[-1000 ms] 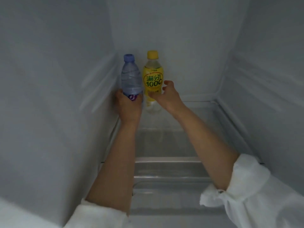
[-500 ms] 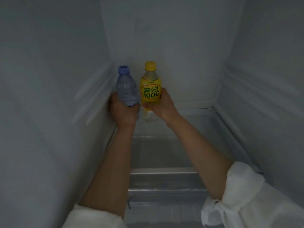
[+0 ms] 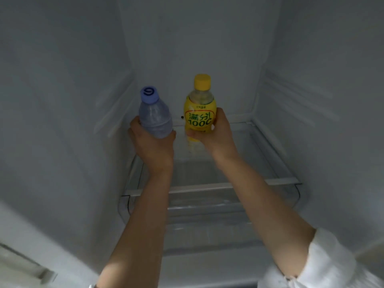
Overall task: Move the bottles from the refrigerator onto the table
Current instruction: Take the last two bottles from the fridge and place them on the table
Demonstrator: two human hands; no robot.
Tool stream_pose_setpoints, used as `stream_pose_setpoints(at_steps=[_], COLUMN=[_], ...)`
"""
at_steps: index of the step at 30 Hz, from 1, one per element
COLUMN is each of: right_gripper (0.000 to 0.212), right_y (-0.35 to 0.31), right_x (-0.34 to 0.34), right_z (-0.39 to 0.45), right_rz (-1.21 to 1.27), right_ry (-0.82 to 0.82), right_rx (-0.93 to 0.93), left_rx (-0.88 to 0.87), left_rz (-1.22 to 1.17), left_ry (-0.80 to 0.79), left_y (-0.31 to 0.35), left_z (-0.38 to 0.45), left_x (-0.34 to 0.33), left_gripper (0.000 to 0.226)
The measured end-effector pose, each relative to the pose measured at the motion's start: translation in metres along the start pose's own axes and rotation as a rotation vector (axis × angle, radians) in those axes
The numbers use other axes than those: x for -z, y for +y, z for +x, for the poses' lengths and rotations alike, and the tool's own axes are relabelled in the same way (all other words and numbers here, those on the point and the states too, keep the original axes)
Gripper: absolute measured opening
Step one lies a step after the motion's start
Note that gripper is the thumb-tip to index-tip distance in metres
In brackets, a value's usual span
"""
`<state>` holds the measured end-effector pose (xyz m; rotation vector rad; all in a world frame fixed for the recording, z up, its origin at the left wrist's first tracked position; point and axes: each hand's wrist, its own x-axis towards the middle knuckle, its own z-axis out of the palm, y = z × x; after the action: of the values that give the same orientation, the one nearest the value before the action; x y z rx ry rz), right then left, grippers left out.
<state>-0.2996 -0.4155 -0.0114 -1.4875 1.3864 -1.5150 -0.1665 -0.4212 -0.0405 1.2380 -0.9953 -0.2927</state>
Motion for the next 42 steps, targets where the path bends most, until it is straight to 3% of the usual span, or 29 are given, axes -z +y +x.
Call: stream_pose_setpoints(at_steps=[9, 18, 29, 42], right_gripper=[0.056, 0.059, 0.057, 0.056], right_y=[-0.040, -0.067, -0.059, -0.022], right_x=[0.047, 0.093, 0.161, 0.306], right_z=[-0.095, -0.233, -0.402, -0.648], right_rz=[0.183, 0.069, -0.022, -0.141], right_ry=[0.198, 0.386, 0.467, 0.697], right_rx=[0.076, 0.087, -0.116, -0.474], left_rx=[-0.063, -0.084, -0.123, -0.042], left_rz=[0.003, 0.018, 0.025, -0.025], left_ry=[-0.139, -0.239, -0.558, -1.042], left_y=[0.054, 0.097, 0.121, 0.162], left_z=[-0.060, -0.151, -0.290, -0.538], left_x=[0.044, 0.124, 0.195, 0.244], left_gripper=[0.072, 0.070, 0.072, 0.075])
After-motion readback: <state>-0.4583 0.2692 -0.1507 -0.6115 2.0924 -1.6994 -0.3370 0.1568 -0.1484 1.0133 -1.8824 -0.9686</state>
